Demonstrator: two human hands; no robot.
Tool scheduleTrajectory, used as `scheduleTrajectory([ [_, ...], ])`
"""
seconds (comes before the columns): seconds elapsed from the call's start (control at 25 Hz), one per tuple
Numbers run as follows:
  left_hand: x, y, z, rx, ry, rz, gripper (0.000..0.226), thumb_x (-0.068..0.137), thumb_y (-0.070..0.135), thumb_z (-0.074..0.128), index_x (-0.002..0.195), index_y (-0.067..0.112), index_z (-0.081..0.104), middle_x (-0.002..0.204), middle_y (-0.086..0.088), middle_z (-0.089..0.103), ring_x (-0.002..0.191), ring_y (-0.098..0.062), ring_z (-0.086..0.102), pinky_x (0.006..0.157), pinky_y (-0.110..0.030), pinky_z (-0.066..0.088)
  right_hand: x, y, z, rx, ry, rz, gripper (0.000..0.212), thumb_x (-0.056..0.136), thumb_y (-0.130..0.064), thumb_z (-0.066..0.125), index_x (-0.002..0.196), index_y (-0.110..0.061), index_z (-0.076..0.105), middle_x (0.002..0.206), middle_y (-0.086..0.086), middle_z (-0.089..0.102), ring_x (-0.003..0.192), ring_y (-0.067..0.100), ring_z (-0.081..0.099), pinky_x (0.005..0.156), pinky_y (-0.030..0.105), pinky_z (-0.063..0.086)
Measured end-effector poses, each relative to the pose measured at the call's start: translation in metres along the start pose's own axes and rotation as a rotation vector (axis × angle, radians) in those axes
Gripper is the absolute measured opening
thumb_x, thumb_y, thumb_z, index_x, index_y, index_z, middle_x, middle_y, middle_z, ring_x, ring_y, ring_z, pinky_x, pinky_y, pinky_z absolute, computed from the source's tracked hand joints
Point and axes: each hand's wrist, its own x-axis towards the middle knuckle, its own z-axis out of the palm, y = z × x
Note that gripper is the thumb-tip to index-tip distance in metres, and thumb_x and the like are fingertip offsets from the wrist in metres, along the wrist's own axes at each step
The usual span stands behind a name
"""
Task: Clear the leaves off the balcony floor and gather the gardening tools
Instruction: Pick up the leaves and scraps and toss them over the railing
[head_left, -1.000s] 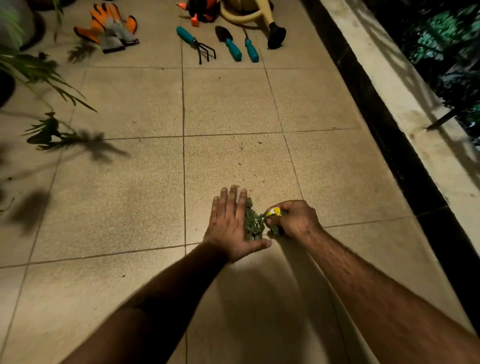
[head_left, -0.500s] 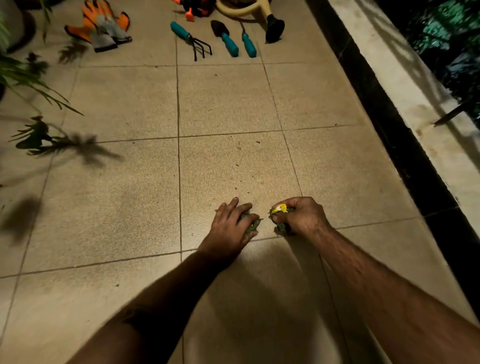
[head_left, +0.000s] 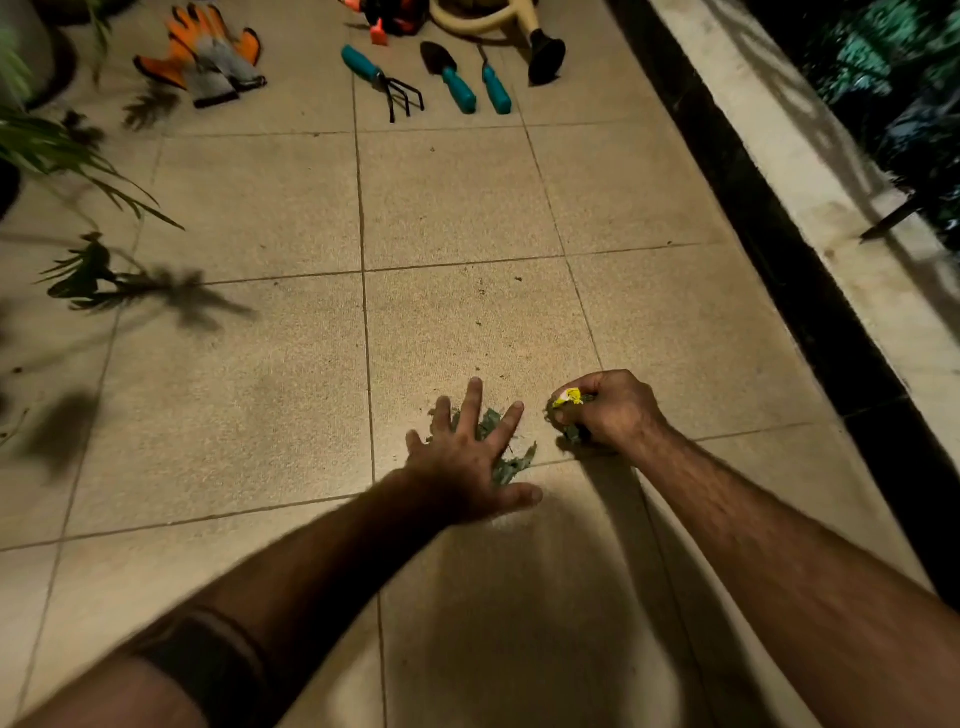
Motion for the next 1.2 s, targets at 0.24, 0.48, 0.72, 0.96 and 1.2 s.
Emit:
scheduleTrajectory([
  [0.24,0.005,0.02,0.015,0.115,0.114,-0.162,0.077,0.1,0.053,0.046,0.157,0.033,-0.002,0.164,-0.018,-0.004,0.144,-0.051,0.016,0.102,-0.062,0.045,0.003,0.002,-0.003,-0.038,0.014,0.012,0.018,0.079,-0.017,0.085,0.092,-0.029,0.079,0.076,-0.012,0.071,0.063,0.0,0.063,0.05,0.016,0.05],
  [0.48,-0.001,0.01,0.02,0.176,0.262,-0.086,0.053,0.098,0.023,0.06,0.144,0.023,0.034,0.135,-0.014,0.042,0.118,-0.033,0.047,0.081,-0.04,0.057,0.005,-0.001,-0.003,-0.048,0.015,0.035,0.024,0.076,-0.014,0.087,0.096,-0.026,0.08,0.088,-0.005,0.075,0.072,0.003,0.064,0.058,0.019,0.053],
  [0.72,-0.011,-0.007,0.012,-0.067,0.329,0.093,0.023,0.102,0.019,0.051,0.116,0.026,0.068,0.116,0.002,0.061,0.104,-0.014,0.06,0.089,-0.025,0.048,-0.001,-0.006,-0.002,-0.082,0.014,0.01,0.027,0.074,-0.013,0.088,0.097,-0.025,0.08,0.092,-0.001,0.075,0.076,0.008,0.065,0.056,0.018,0.048],
  [0.96,-0.014,-0.025,-0.045,-0.434,0.489,-0.027,0.022,0.094,0.012,0.065,0.106,0.027,0.076,0.104,0.008,0.071,0.076,-0.002,0.064,0.075,-0.018,0.054,-0.006,-0.01,-0.007,-0.086,0.039,-0.003,0.029,0.074,-0.012,0.088,0.099,-0.022,0.08,0.095,0.001,0.075,0.088,0.015,0.069,0.075,0.027,0.059],
  [1.2,-0.022,-0.04,-0.079,-0.344,0.42,-0.062,0.023,0.094,0.014,0.066,0.109,0.03,0.074,0.094,0.008,0.075,0.06,-0.001,0.069,0.062,-0.017,0.057,-0.009,-0.023,-0.014,-0.126,0.045,0.014,0.028,0.077,-0.012,0.086,0.103,-0.02,0.079,0.101,0.001,0.075,0.088,0.013,0.066,0.064,0.019,0.05],
])
